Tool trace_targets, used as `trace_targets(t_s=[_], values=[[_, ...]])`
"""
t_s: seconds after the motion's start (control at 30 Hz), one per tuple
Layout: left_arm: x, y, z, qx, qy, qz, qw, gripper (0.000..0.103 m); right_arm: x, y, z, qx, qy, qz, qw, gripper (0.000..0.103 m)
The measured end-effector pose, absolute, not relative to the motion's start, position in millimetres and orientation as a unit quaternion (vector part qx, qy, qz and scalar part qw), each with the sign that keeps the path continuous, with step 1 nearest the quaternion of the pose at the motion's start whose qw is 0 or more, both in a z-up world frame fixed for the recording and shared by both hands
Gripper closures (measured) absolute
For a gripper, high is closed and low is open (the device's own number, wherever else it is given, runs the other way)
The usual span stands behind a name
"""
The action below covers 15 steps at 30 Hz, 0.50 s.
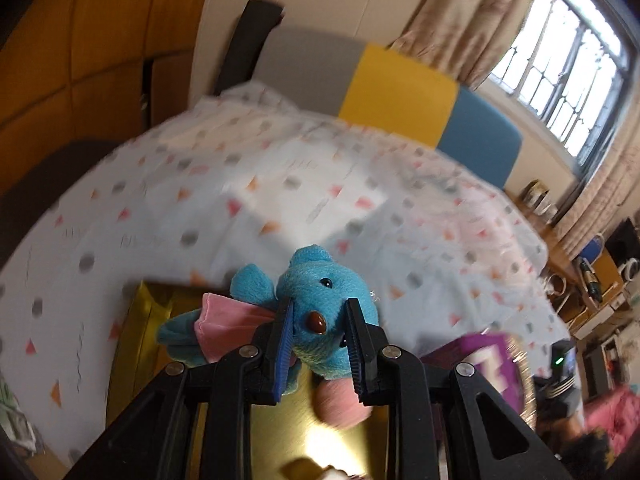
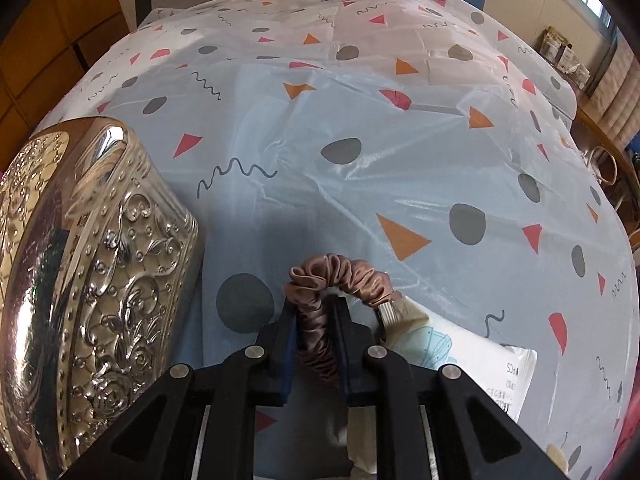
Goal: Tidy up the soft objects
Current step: 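Carry the teddy bear into the tray with the left gripper while the right grasps the scrunchie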
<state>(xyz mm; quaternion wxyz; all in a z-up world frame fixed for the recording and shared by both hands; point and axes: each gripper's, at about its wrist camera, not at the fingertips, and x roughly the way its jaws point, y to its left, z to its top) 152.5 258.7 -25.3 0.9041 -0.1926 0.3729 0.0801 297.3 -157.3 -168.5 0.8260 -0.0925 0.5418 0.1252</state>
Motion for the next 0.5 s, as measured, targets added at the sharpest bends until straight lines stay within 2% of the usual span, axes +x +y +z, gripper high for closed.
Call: trace_targets(t_s=[0.2, 0.3, 0.37, 0.5], values=[[164.1, 263.1, -78.9, -0.216, 0.418, 0.087, 0.878, 0.074, 291.9, -148.8, -166.5, -0.103, 0.546, 0.112, 0.824, 0.087], [168.6, 266.4, -88.3, -0.230, 0.419, 0.102, 0.873, 0.062, 289.5, -150.7, -165.1, -0.100, 0.547, 0.106, 0.824, 0.087], [162.4, 268.3, -87.7, -0.242, 0.408, 0.108, 0.874, 0.044, 289.9, -150.6, -165.3, -0.097, 0.546, 0.105, 0.826, 0.087], [144.3, 262.0, -77.1, -0.225, 0.393, 0.118, 0.884, 0.040, 290.8, -151.7, -165.9, -0.091, 0.543, 0.103, 0.828, 0.088]])
